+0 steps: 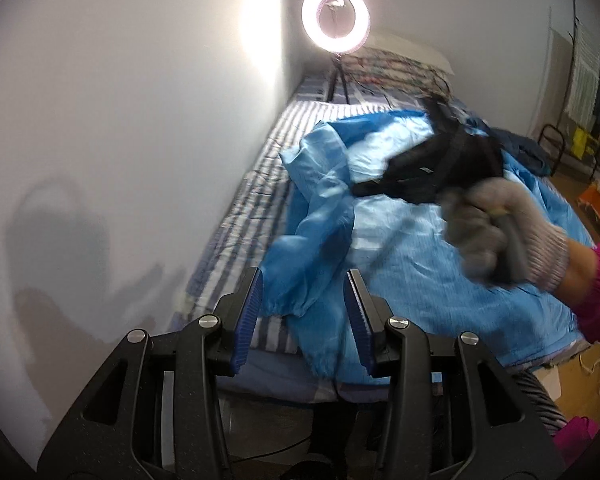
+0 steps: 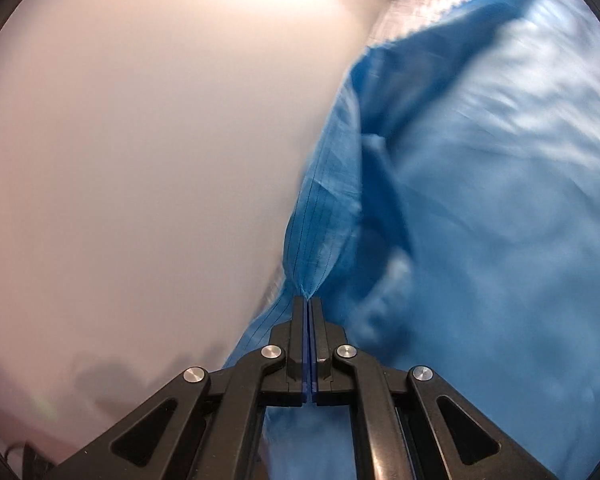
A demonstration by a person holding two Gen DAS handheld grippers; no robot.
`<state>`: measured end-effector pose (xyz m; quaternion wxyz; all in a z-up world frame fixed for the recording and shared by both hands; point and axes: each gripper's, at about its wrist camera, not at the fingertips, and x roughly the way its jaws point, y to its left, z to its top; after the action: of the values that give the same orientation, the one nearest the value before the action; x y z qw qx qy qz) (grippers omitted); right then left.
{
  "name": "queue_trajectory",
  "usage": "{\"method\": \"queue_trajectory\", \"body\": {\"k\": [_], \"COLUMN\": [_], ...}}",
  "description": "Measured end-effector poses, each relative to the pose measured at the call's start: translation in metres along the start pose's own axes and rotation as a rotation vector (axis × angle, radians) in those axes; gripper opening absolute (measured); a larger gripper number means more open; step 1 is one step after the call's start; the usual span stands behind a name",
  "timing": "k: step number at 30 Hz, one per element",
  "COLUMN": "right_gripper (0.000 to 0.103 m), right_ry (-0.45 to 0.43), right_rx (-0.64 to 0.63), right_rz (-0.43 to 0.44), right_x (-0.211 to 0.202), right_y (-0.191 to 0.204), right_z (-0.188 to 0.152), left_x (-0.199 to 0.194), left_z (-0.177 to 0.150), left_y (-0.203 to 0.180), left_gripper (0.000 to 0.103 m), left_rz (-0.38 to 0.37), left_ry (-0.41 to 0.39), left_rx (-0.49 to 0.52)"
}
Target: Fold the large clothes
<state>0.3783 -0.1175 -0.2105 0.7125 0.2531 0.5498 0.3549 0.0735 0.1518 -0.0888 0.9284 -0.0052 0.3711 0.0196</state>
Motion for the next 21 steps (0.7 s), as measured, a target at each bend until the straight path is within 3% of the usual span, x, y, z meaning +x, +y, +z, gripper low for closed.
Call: {"method": "queue_trajectory", "body": {"k": [5, 8, 10, 11, 12, 14, 16, 17, 19, 21], "right_gripper": [0.0, 0.004, 0.017, 0.034, 0.041, 0.041, 0.042, 0.044, 0.046, 0.046], "right_ry": [0.022, 0.044, 0.049, 0.045, 0.033, 0.019, 0.017, 0.028, 0.044, 0.076], "right_rx": [0.07, 0.031, 0.002, 0.003, 0.006, -0.002, -0.015, -0.023, -0.029, -0.026], "right_rz": [0.0, -0.092, -0.137, -0.132, -0.127, -0.111, -0.11, -0.113, -0.125, -0.122], "right_x": [-0.039, -0.064, -0.082, -0.093, -0.101, -0.116, -0.133, -0.114, -0.13, -0.111], "right_y": [-0.059, -0.064, -0.074, -0.083, -0.086, -0.092, -0.071, -0.043, -0.028, -0.023], "right_z": [-0.043, -0.062, -0.072, -0.075, -0.077, -0.074, -0.072, -0.07, -0.077, -0.071], "left_x": [0.023, 0.032, 0.037, 0.038, 0.041, 0.047, 0.056, 0.059, 0.067, 0.079], "left_z": [0.005, 0.004, -0.002, -0.006, -0.009, -0.014, -0.021, -0.023, -0.028, -0.032], "left_y": [-0.01, -0.011, -0.01, -0.009, -0.011, -0.007, -0.006, -0.004, -0.004, -0.006], "left_gripper": [0.043, 0.043, 0.043, 0.043, 0.043, 0.043, 0.043, 0.043, 0.043, 0.043], "left_rz": [-0.036, -0.065, -0.076, -0.08, -0.09, -0.105, -0.131, -0.144, -0.186, -0.219], "left_ry": [0.037, 0.067, 0.087, 0.093, 0.103, 0.126, 0.146, 0.155, 0.183, 0.216], "left_rx": [0.001, -0.033, -0.044, -0.047, -0.054, -0.095, -0.146, -0.167, -0.205, -0.223]}}
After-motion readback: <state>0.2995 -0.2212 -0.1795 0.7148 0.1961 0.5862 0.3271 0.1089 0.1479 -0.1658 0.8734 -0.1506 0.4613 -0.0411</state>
